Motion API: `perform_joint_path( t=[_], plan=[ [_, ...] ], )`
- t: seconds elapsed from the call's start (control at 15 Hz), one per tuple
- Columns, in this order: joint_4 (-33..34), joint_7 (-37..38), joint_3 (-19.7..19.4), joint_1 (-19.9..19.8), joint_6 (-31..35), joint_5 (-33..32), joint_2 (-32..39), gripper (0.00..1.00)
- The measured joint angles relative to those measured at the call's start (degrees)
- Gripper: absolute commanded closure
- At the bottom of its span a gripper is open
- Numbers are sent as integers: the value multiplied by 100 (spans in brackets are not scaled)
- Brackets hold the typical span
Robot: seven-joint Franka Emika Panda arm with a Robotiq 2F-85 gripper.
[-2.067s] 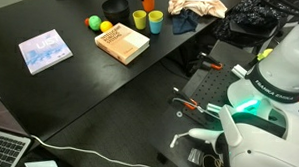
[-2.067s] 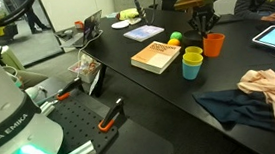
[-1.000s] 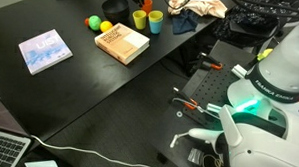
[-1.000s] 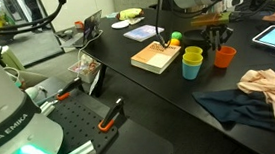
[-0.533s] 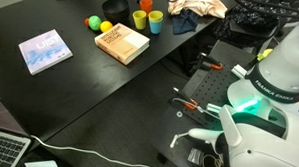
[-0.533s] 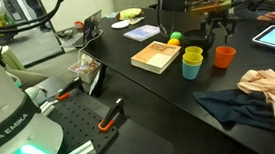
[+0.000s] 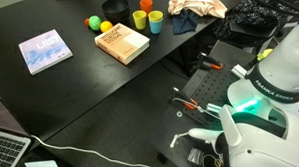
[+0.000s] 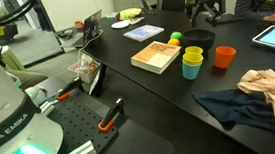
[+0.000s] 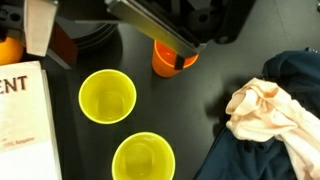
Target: Remove the yellow, orange and yellow cups and put them on the table
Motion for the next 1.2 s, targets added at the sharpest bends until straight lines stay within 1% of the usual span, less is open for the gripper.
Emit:
perform_joint_path(
  t=[0.27, 0.4, 0.6, 0.73, 0.93, 1.2],
  plan=[
    [-1171, 678, -8, 261, 285, -62, -643, 0],
    [-1799, 1033, -63, 350, 720, -225, -869, 0],
    [-2532, 1382, -152, 383, 1470, -350, -1013, 0],
    [-2867, 1473, -199, 353, 2026, -295, -1034, 0],
    [-3199, 1486, -270, 271, 2778, -142, -1039, 0],
    [-3400, 1409, -299, 142, 3237, 216, -1039, 1]
  ],
)
